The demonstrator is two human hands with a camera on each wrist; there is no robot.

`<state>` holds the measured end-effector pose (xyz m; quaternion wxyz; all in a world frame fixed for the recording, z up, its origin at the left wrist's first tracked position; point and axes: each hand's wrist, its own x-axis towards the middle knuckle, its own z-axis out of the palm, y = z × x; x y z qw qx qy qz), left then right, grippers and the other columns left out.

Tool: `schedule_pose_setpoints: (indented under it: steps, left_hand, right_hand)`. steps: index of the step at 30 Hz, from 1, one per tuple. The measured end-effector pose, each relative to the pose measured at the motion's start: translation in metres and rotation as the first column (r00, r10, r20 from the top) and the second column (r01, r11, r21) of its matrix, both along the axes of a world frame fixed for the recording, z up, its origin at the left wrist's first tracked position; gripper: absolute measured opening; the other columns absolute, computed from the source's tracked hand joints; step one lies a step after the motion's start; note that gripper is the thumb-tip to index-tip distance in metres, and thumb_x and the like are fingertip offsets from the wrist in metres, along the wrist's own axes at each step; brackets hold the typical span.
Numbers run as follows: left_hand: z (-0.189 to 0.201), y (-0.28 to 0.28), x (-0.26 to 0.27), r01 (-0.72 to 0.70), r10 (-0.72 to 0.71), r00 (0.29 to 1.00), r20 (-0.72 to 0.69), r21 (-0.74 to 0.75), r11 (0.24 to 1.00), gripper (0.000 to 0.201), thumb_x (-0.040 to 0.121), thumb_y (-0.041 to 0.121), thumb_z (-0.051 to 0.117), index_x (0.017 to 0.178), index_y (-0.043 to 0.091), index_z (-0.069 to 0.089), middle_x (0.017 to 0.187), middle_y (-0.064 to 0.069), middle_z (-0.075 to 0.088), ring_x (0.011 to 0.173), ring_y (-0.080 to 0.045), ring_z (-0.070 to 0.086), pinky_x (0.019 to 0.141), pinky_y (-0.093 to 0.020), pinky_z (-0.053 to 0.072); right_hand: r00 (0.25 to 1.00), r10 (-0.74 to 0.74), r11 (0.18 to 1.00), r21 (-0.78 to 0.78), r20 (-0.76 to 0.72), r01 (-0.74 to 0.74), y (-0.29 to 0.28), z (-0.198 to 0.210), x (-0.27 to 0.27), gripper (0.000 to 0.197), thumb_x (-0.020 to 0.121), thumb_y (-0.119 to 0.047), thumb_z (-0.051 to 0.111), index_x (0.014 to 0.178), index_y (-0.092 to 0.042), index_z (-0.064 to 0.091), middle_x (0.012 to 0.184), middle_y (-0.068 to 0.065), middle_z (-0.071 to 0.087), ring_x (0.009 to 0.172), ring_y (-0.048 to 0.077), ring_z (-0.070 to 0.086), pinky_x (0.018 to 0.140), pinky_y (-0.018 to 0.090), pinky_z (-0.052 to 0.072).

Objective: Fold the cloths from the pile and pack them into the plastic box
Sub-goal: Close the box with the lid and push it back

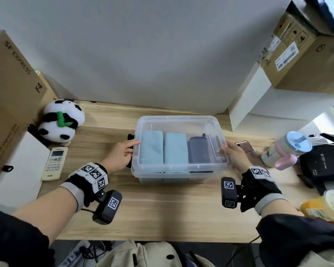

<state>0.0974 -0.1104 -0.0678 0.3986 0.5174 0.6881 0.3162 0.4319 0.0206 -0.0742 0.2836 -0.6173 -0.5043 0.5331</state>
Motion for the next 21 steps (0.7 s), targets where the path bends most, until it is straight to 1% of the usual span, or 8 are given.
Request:
schedule_pose_setpoints:
  steps: [1, 3, 5, 7, 9, 13, 18, 21]
  left_hand:
    - [-0.003, 0.000, -0.001, -0.031, 0.031, 0.999, -0.015, 0.015, 0.999, 0.054, 0.085, -0.017, 0.035, 0.131, 0.007, 0.051, 0.127, 0.006, 0.046, 0.102, -0.015, 0.057, 0.080, -0.008, 0.046]
    - [-0.009, 0.002, -0.001, -0.116, 0.117, 0.993, -0.012, 0.033, 0.993, 0.050, 0.084, -0.013, 0.040, 0.125, 0.009, 0.057, 0.107, -0.003, 0.058, 0.085, -0.021, 0.057, 0.073, -0.018, 0.048]
    - [-0.011, 0.004, 0.000, -0.201, 0.201, 0.980, 0.009, 0.007, 0.980, 0.043, 0.086, -0.005, 0.047, 0.124, 0.012, 0.058, 0.084, -0.010, 0.057, 0.071, -0.022, 0.050, 0.067, -0.026, 0.043]
    - [-0.012, 0.008, 0.003, -0.250, 0.250, 0.968, -0.009, -0.009, 0.968, 0.036, 0.089, 0.004, 0.051, 0.124, 0.012, 0.056, 0.092, -0.011, 0.058, 0.069, -0.019, 0.053, 0.060, -0.020, 0.042]
    - [-0.011, 0.012, 0.007, -0.277, 0.276, 0.960, -0.044, -0.013, 0.961, 0.033, 0.090, 0.009, 0.053, 0.123, 0.014, 0.054, 0.104, -0.010, 0.057, 0.073, -0.017, 0.053, 0.059, -0.019, 0.039]
    - [-0.012, 0.021, 0.011, -0.344, 0.341, 0.939, -0.047, -0.085, 0.935, 0.042, 0.089, 0.011, 0.059, 0.128, 0.008, 0.047, 0.116, -0.014, 0.058, 0.089, -0.019, 0.051, 0.076, -0.027, 0.039]
    - [-0.019, 0.026, 0.011, -0.331, 0.341, 0.940, 0.003, -0.238, 0.913, 0.047, 0.090, 0.014, 0.059, 0.133, 0.002, 0.043, 0.080, 0.001, 0.052, 0.085, -0.021, 0.054, 0.075, -0.031, 0.042]
    - [-0.021, 0.027, 0.002, -0.374, 0.382, 0.924, -0.014, -0.241, 0.896, 0.043, 0.089, 0.010, 0.060, 0.128, 0.000, 0.047, 0.077, -0.001, 0.054, 0.083, -0.023, 0.055, 0.076, -0.032, 0.043]
  right_hand:
    - [0.998, 0.026, 0.999, 0.027, 0.063, -0.028, 0.002, -0.003, -0.001, 0.024, 0.099, -0.008, 0.037, 0.113, 0.000, 0.054, 0.075, 0.005, 0.058, 0.061, 0.021, 0.050, 0.046, 0.025, 0.041]
    - [0.982, 0.051, 0.996, 0.065, 0.184, -0.064, 0.004, -0.010, -0.004, 0.025, 0.097, -0.010, 0.040, 0.111, 0.004, 0.055, 0.079, 0.006, 0.059, 0.064, 0.021, 0.051, 0.053, 0.030, 0.043]
    - [0.959, 0.058, 0.990, 0.105, 0.276, -0.090, 0.003, -0.016, -0.006, 0.026, 0.095, -0.011, 0.044, 0.116, -0.003, 0.058, 0.096, 0.011, 0.064, 0.078, 0.020, 0.055, 0.071, 0.032, 0.047]
    - [0.937, 0.065, 0.984, 0.134, 0.345, -0.117, 0.003, -0.019, -0.007, 0.029, 0.095, -0.015, 0.047, 0.122, -0.010, 0.057, 0.104, 0.010, 0.063, 0.088, 0.020, 0.055, 0.076, 0.028, 0.042]
    - [0.909, 0.067, 0.981, 0.141, 0.411, -0.136, 0.003, -0.022, -0.006, 0.030, 0.094, -0.019, 0.049, 0.122, -0.011, 0.057, 0.097, 0.006, 0.060, 0.087, 0.020, 0.053, 0.075, 0.025, 0.037]
    - [0.872, 0.081, 0.976, 0.138, 0.482, -0.167, 0.009, -0.032, -0.003, 0.026, 0.090, -0.020, 0.055, 0.113, -0.010, 0.059, 0.092, 0.007, 0.062, 0.090, 0.025, 0.057, 0.076, 0.026, 0.036]
    - [0.891, 0.078, 0.990, 0.073, 0.448, -0.123, 0.008, -0.038, -0.007, 0.032, 0.092, -0.017, 0.053, 0.123, -0.010, 0.057, 0.094, 0.006, 0.063, 0.088, 0.021, 0.056, 0.077, 0.024, 0.036]
    - [0.897, 0.080, 0.990, 0.067, 0.435, -0.121, 0.008, -0.038, -0.014, 0.032, 0.091, -0.018, 0.056, 0.121, -0.010, 0.058, 0.084, 0.001, 0.060, 0.082, 0.021, 0.056, 0.079, 0.027, 0.041]
